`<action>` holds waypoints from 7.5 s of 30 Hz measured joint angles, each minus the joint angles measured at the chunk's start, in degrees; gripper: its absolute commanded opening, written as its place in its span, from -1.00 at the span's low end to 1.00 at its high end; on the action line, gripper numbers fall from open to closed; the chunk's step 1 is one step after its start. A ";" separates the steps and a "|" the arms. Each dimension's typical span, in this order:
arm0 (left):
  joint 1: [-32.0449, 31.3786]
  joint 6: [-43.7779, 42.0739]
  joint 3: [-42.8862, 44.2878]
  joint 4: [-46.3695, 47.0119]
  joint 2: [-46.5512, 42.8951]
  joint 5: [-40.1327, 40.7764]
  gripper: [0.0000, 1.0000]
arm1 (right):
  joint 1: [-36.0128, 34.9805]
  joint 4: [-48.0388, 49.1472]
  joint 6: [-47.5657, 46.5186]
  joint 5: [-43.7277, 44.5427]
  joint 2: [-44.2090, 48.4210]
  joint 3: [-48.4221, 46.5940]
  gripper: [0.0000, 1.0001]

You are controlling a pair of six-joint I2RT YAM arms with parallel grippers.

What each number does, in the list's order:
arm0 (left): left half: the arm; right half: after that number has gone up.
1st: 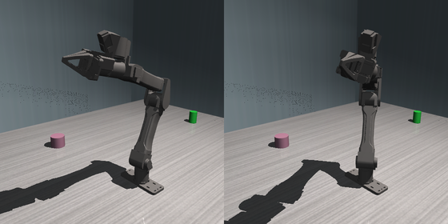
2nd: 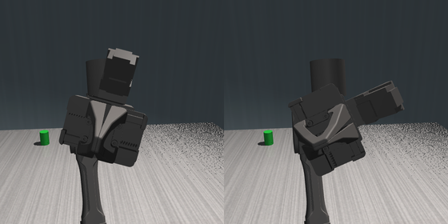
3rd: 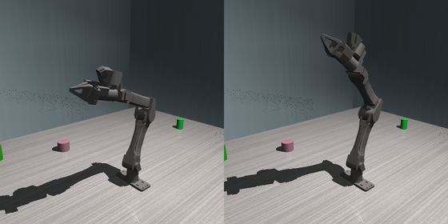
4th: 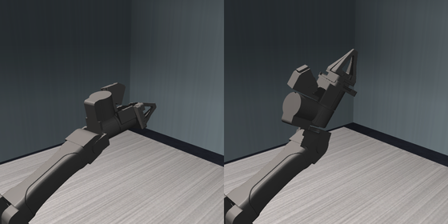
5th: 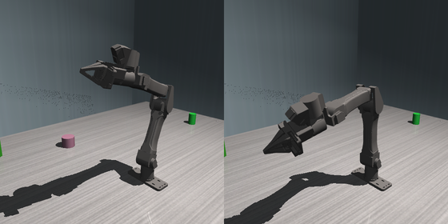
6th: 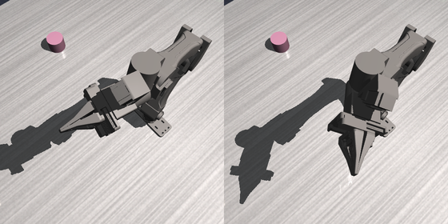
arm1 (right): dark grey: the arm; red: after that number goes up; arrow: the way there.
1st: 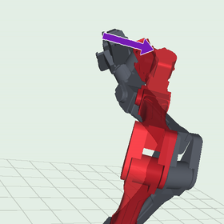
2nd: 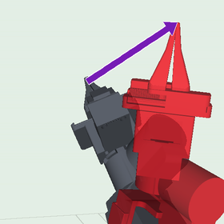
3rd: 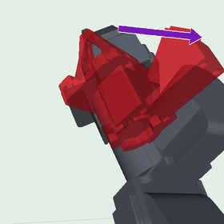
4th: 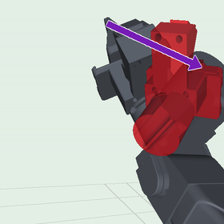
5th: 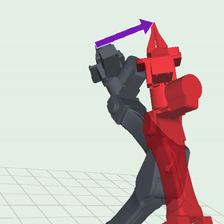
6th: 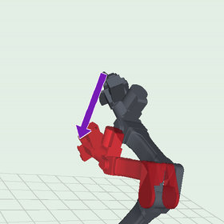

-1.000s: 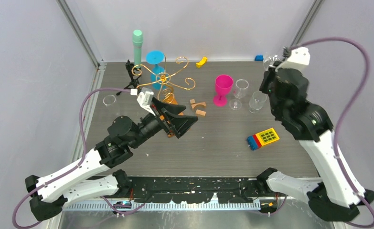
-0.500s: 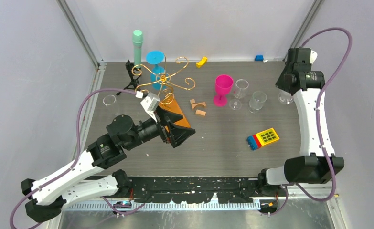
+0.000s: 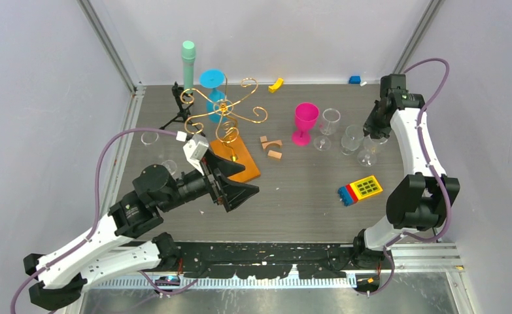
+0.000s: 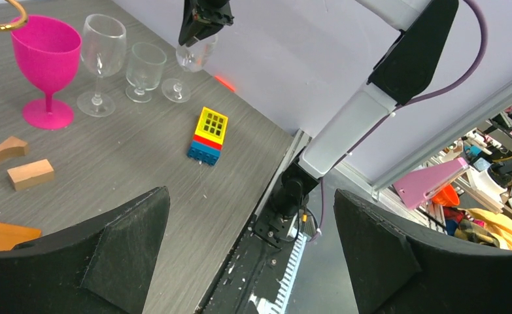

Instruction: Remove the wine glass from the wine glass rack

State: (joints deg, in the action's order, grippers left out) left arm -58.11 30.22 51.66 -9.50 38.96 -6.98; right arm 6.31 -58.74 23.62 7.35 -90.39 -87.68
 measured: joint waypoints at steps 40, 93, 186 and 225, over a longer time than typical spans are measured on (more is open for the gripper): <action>0.00 -0.90 4.57 -5.42 3.15 4.44 0.98 | 1.68 5.95 -0.26 5.42 -2.75 -4.72 0.18; 47.84 3.63 57.27 -28.15 55.95 -2.47 0.75 | 1.36 18.21 15.80 -19.23 50.12 38.23 -0.24; 54.93 26.29 41.20 -4.63 47.82 -30.23 -1.00 | 1.31 19.74 15.56 -19.45 51.52 39.69 -0.31; 58.25 40.22 37.11 19.47 31.36 -31.26 -1.00 | 1.31 37.42 25.68 -47.30 57.53 41.00 0.46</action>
State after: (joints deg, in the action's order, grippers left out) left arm 0.14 70.43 88.77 9.98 70.32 -38.24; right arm 7.62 -21.32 49.30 -39.94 -32.86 -46.68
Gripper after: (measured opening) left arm 0.021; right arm 0.697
